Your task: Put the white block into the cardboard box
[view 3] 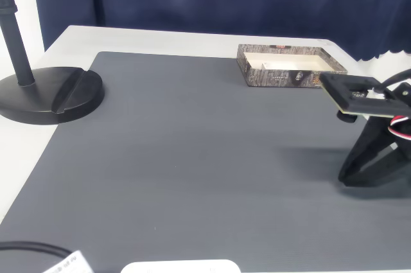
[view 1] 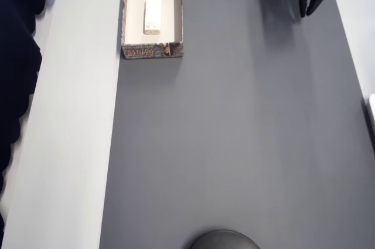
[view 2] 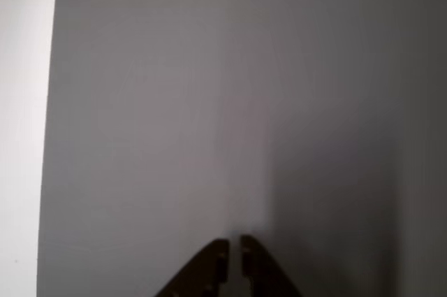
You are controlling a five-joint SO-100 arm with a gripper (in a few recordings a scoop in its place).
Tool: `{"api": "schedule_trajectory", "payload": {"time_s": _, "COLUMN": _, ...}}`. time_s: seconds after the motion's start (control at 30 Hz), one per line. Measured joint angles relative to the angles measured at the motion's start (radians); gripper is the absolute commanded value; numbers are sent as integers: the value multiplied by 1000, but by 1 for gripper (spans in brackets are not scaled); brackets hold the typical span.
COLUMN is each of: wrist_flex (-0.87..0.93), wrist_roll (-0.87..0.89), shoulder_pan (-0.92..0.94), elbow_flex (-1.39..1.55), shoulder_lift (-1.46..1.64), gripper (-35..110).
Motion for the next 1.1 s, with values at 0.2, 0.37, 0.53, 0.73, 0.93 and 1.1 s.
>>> {"api": "schedule_trajectory", "payload": {"time_s": 0.2, "wrist_flex": -3, "wrist_roll": -2, "shoulder_pan": -6, "elbow_flex": 41, "shoulder_lift": 40, "gripper": -2}}
{"api": "schedule_trajectory", "payload": {"time_s": 0.37, "wrist_flex": -14, "wrist_roll": -2, "shoulder_pan": -9, "elbow_flex": 77, "shoulder_lift": 94, "gripper": -2}}
{"api": "schedule_trajectory", "payload": {"time_s": 0.53, "wrist_flex": -14, "wrist_roll": 5, "shoulder_pan": -9, "elbow_flex": 80, "shoulder_lift": 101, "gripper": -2}}
{"api": "schedule_trajectory", "payload": {"time_s": 0.73, "wrist_flex": -14, "wrist_roll": 29, "shoulder_pan": -9, "elbow_flex": 81, "shoulder_lift": 101, "gripper": -2}}
{"api": "schedule_trajectory", "payload": {"time_s": 0.93, "wrist_flex": -14, "wrist_roll": 32, "shoulder_pan": -9, "elbow_flex": 81, "shoulder_lift": 101, "gripper": -2}}
{"api": "schedule_trajectory", "payload": {"time_s": 1.1, "wrist_flex": -14, "wrist_roll": 35, "shoulder_pan": -9, "elbow_flex": 81, "shoulder_lift": 101, "gripper": -2}}
